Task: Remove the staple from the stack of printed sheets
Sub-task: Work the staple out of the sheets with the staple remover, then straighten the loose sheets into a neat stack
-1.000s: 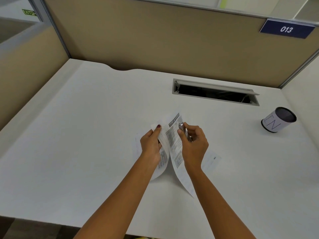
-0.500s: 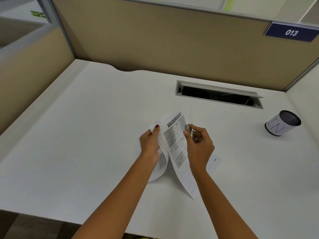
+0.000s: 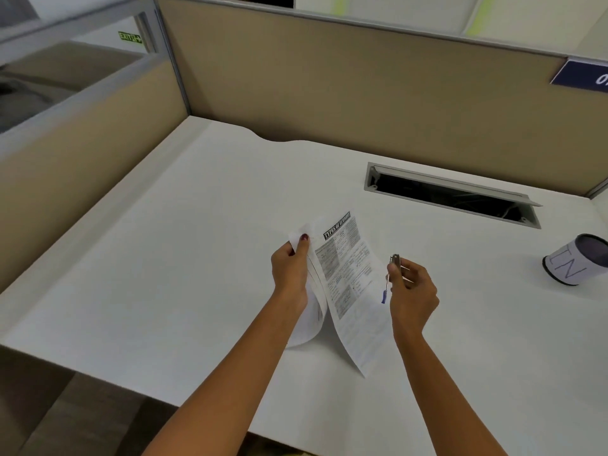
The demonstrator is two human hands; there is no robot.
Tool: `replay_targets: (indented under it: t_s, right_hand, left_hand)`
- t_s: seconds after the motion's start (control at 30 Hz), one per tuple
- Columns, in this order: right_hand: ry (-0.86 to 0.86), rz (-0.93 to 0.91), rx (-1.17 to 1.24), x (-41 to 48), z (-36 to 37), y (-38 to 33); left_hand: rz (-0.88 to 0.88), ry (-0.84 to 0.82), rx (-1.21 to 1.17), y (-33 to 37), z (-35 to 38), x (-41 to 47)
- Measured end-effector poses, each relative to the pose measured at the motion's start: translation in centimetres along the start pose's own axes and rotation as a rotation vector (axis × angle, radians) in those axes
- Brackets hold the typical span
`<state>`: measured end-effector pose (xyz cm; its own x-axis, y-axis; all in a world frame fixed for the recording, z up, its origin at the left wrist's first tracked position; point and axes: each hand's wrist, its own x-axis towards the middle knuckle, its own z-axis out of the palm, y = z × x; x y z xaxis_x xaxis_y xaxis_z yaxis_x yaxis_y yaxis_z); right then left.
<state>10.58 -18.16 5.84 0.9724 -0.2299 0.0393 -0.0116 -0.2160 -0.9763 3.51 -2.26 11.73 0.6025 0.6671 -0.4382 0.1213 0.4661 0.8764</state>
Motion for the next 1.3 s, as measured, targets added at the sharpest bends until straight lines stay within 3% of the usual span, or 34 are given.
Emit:
replay_targets:
  t_s: [0.53,0.73,1.1,1.3]
  right_hand:
    - [-0.004,0.057,-0.317,1.1,-1.0,7.0]
    - [-0.081,0.025,-0.458,1.2,-0.9,6.9]
    - [-0.063,0.066,-0.524,1.2,-0.9,5.9]
    - [-0.099,-0.179,-0.328,0.3,0.1,3.1]
  left_hand:
    - [0.005,0.063,-0.079,1.1,-4.1,-0.9]
    - [0.027,0.062,-0.072,1.4,-5.0,-0.9]
    - [0.141,0.117,0.01,1.6,-5.0,-0.9]
    - [0.23,0.039,0.077,2.5,-4.5,-1.4]
